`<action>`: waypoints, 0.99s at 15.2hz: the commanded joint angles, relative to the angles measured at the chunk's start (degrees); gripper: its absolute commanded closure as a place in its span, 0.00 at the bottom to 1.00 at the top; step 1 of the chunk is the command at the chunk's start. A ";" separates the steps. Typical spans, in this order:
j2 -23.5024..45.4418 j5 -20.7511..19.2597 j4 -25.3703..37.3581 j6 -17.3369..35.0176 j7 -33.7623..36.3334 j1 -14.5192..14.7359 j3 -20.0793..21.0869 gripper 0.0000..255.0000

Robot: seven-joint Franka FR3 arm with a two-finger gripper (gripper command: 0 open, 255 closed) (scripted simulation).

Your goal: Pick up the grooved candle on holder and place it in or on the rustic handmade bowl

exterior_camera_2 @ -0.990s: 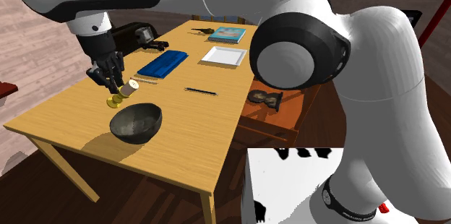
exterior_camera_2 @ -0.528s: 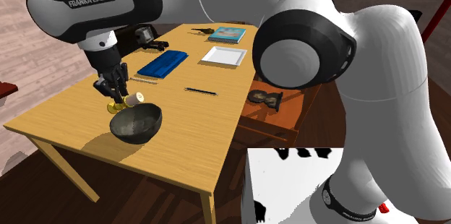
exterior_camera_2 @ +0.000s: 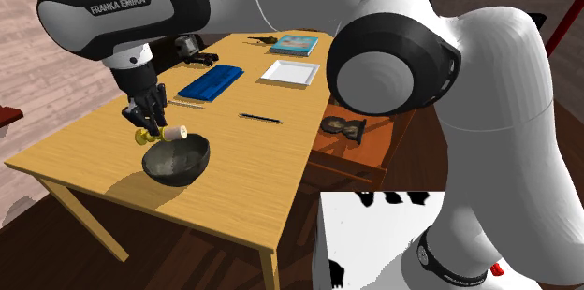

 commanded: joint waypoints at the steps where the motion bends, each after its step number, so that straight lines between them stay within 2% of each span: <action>1: 0.00 0.00 0.00 0.00 0.00 0.00 0.00 0.00; 6: 0.00 0.00 0.01 0.00 0.00 0.00 0.00 0.00; 10: 1.23 0.12 9.39 -8.08 0.39 -1.08 -0.01 0.00; 15: 1.23 0.12 9.39 -8.08 0.39 -1.08 -0.01 0.00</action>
